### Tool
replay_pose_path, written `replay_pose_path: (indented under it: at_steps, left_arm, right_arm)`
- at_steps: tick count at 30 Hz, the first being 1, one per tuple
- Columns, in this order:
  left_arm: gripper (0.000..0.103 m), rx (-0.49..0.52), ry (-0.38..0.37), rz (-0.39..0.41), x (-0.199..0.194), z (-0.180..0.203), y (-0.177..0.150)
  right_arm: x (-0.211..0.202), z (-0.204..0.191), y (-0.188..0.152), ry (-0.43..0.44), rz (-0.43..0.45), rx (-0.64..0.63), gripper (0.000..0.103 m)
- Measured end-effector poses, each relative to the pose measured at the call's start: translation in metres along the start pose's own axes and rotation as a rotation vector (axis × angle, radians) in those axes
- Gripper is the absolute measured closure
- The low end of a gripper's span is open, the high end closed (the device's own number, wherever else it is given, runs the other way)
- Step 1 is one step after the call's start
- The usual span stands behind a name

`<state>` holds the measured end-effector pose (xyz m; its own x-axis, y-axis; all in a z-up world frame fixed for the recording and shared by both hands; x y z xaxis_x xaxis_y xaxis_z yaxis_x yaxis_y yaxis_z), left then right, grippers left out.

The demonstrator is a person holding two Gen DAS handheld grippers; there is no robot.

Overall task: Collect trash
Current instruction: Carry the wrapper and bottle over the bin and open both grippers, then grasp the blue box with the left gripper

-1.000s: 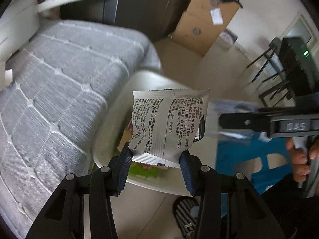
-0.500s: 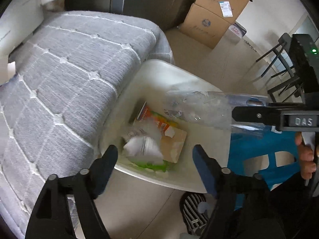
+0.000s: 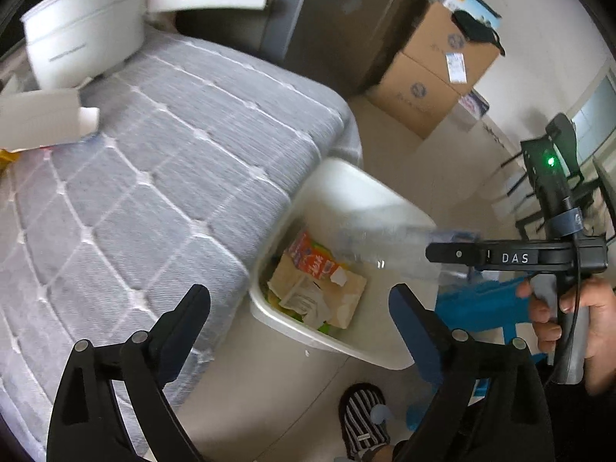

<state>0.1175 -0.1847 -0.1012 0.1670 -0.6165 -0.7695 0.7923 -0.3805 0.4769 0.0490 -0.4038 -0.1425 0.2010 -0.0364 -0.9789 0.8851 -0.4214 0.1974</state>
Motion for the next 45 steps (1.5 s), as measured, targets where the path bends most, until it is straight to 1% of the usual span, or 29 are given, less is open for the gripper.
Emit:
replay_pose_path:
  at_steps: [1, 3, 5, 9, 11, 14, 18, 22, 26, 33, 36, 38, 42, 45]
  left_arm:
    - [0.005, -0.002, 0.016, 0.019, -0.006, -0.003, 0.001]
    - [0.004, -0.009, 0.040, 0.047, -0.016, -0.008, 0.001]
    - [0.003, -0.027, 0.057, 0.070, -0.025, -0.016, 0.002]
    - [0.002, -0.076, 0.075, 0.120, -0.047, -0.037, 0.001]
    - [0.002, -0.101, 0.092, 0.144, -0.055, -0.049, 0.000]
    - [0.002, -0.156, 0.116, 0.184, -0.070, -0.071, -0.003]
    - [0.002, -0.238, 0.110, 0.237, -0.088, -0.098, -0.002]
    - [0.002, -0.270, 0.169, 0.327, -0.113, -0.132, 0.001]
    - [0.002, -0.302, 0.204, 0.376, -0.124, -0.166, 0.007]
    - [0.003, -0.323, 0.219, 0.417, -0.111, -0.205, 0.028]
    - [0.008, -0.333, 0.210, 0.449, -0.104, -0.215, 0.042]
    - [0.017, -0.344, 0.205, 0.468, -0.097, -0.224, 0.052]
    - [0.027, -0.390, 0.219, 0.490, -0.086, -0.241, 0.068]
    - [0.037, -0.416, 0.225, 0.507, -0.079, -0.252, 0.078]
  right_arm:
    - [0.000, -0.001, 0.000, 0.005, -0.005, 0.001, 0.037]
    - [-0.003, -0.003, 0.002, 0.013, 0.004, 0.006, 0.027]
    - [-0.010, -0.007, 0.004, 0.014, 0.030, -0.002, 0.023]
    - [-0.025, -0.018, 0.007, 0.017, 0.086, -0.020, 0.020]
    - [-0.033, -0.026, 0.008, 0.017, 0.120, -0.033, 0.019]
    - [-0.044, -0.042, 0.010, -0.005, 0.185, -0.073, 0.018]
    - [-0.048, -0.068, 0.015, -0.029, 0.250, -0.122, 0.017]
    - [-0.041, -0.090, 0.020, -0.036, 0.276, -0.150, 0.017]
    - [-0.032, -0.111, 0.029, -0.022, 0.281, -0.160, 0.017]
    - [-0.030, -0.147, 0.049, 0.015, 0.320, -0.165, 0.017]
    - [-0.022, -0.158, 0.057, 0.021, 0.307, -0.169, 0.017]
    - [-0.014, -0.163, 0.063, 0.024, 0.294, -0.169, 0.017]
    - [-0.004, -0.165, 0.072, 0.010, 0.274, -0.164, 0.017]
    - [-0.001, -0.164, 0.077, 0.002, 0.277, -0.174, 0.017]
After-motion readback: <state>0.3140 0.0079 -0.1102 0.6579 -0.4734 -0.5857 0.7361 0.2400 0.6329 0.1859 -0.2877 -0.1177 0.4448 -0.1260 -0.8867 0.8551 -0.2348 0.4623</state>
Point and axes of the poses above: each gripper's, at about its wrist camera, not at the fingertips, and x roughly the way its jaws point, z to its right, y to its top, the point moved 4 cm from there along x, roughly the way its jaws point, and after that the axes turned 11 degrees about -y, right-handed, at the moved point
